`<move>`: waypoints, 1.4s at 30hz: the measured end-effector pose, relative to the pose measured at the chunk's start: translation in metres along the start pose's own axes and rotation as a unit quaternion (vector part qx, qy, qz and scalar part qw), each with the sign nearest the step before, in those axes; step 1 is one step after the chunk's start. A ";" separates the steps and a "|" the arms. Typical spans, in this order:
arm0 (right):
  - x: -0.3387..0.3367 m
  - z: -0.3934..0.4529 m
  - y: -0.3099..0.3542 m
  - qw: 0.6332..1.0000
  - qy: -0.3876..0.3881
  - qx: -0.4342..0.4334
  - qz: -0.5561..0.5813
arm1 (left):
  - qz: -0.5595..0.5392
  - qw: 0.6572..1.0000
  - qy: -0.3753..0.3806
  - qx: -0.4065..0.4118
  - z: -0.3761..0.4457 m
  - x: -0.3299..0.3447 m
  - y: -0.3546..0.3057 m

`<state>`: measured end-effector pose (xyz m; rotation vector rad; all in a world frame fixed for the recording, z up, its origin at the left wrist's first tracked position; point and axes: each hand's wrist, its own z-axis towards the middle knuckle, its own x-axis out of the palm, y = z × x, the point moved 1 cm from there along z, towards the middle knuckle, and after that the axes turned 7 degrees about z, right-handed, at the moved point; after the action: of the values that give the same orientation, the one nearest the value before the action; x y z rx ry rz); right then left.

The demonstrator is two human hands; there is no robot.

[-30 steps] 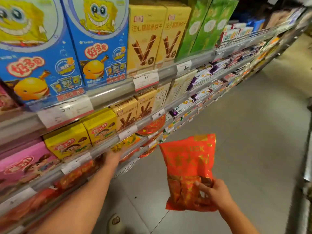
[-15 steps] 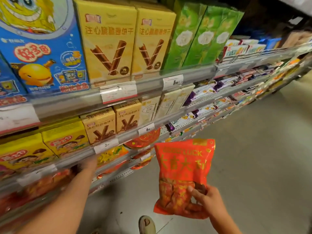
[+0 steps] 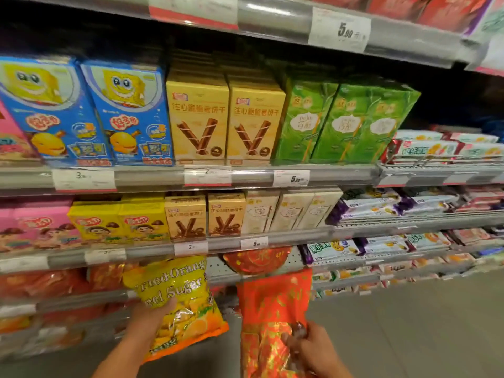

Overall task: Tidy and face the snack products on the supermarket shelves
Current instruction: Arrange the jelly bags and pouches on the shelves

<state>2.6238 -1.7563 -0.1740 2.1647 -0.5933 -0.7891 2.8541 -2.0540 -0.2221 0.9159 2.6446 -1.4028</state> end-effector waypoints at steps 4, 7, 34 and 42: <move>0.043 0.034 0.000 0.984 0.084 -0.041 -0.150 | 0.141 0.988 -0.025 0.060 -0.032 -0.030 0.008; 0.081 0.054 0.019 0.967 0.132 -0.103 -0.191 | 0.278 0.955 -0.054 0.089 -0.053 -0.064 0.013; 0.266 0.187 0.114 0.962 0.051 0.005 0.267 | 0.033 0.978 -0.158 0.135 -0.099 -0.194 0.001; 0.273 0.219 0.104 0.955 0.052 -0.001 0.291 | -0.010 0.972 -0.187 0.140 -0.091 -0.202 0.006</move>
<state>2.6473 -2.0956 -0.3053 1.8593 -1.1023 -0.3504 3.0476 -2.0805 -0.1176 0.5659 2.2258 -1.7799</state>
